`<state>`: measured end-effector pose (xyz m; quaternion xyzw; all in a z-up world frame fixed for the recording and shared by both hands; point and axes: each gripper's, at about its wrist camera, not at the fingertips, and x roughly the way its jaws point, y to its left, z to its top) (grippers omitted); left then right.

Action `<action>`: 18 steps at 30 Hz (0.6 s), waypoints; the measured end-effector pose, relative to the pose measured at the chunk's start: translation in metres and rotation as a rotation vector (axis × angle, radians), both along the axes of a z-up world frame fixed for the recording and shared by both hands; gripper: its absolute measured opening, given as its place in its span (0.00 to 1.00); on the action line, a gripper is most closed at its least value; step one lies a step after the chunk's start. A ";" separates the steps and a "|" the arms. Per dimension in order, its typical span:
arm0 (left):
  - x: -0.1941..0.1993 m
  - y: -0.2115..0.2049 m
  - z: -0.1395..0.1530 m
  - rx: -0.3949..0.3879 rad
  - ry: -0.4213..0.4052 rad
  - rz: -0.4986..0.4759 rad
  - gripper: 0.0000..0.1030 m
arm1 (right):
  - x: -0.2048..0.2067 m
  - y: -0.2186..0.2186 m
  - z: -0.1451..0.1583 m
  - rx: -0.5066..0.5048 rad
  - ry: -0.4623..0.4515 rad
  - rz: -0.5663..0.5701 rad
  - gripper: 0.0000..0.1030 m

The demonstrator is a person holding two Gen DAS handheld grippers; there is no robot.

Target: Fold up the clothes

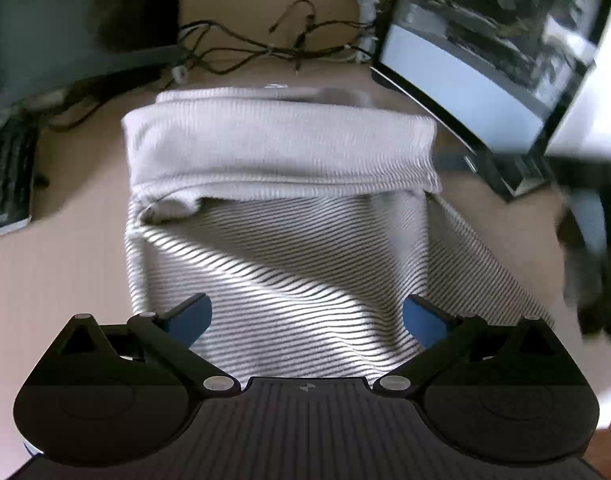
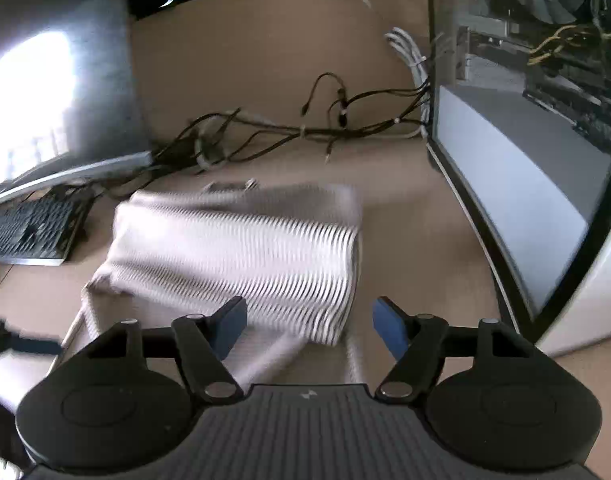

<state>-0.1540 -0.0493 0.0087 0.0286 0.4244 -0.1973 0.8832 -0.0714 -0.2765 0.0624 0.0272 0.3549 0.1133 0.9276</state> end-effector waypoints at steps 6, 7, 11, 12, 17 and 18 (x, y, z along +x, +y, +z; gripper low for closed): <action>0.007 -0.019 0.006 0.101 -0.117 -0.042 1.00 | 0.053 -0.009 -0.032 0.061 0.068 -0.038 0.65; 0.010 -0.021 0.007 0.113 -0.135 -0.042 1.00 | 0.060 -0.008 -0.040 0.075 0.085 -0.042 0.57; 0.023 -0.031 0.019 0.150 -0.224 -0.033 1.00 | 0.068 -0.003 -0.043 0.127 0.108 -0.007 0.19; 0.025 -0.034 0.023 0.160 -0.258 -0.039 1.00 | 0.068 -0.001 -0.035 0.137 0.091 0.014 0.15; 0.032 -0.066 0.025 0.251 -0.421 -0.152 1.00 | 0.064 -0.003 0.025 0.352 0.011 0.124 0.12; 0.031 -0.075 0.023 0.285 -0.448 -0.178 1.00 | 0.063 -0.003 0.035 0.391 -0.001 0.144 0.12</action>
